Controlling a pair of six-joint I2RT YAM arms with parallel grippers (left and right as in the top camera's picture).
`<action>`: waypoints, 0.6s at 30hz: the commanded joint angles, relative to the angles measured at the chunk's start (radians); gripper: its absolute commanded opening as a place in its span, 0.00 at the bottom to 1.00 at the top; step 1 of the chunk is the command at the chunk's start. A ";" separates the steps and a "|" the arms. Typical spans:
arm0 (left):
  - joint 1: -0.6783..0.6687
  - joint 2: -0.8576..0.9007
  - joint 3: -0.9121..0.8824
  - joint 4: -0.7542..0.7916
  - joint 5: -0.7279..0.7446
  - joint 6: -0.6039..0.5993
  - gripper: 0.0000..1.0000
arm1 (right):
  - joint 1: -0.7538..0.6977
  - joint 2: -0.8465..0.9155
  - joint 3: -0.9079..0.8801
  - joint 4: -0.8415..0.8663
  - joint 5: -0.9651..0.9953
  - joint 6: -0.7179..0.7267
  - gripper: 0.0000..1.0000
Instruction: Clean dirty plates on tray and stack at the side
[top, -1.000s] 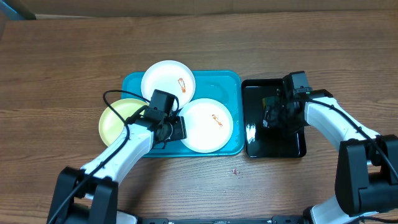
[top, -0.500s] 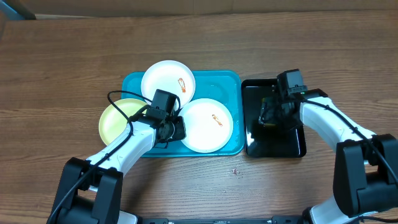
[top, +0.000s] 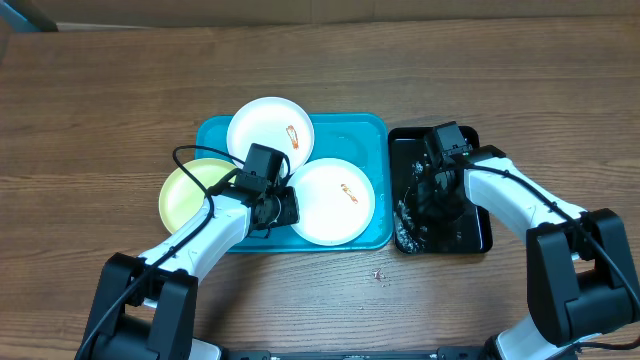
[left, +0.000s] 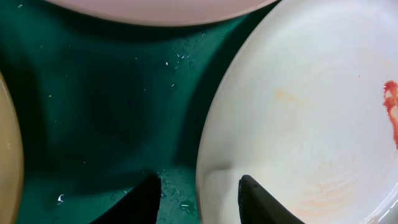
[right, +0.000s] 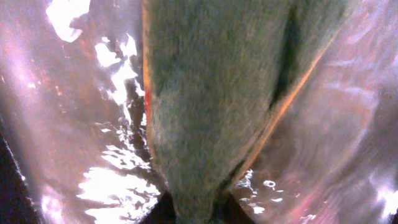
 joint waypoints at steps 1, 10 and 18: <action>-0.006 0.006 -0.004 0.003 0.003 0.005 0.43 | -0.003 0.004 0.068 -0.023 0.016 -0.002 0.64; -0.006 0.006 -0.004 0.003 0.003 0.005 0.45 | -0.037 0.006 0.089 0.050 0.028 0.005 0.71; -0.006 0.006 -0.004 0.003 0.004 0.005 0.45 | -0.037 0.014 0.089 0.068 0.028 0.006 0.66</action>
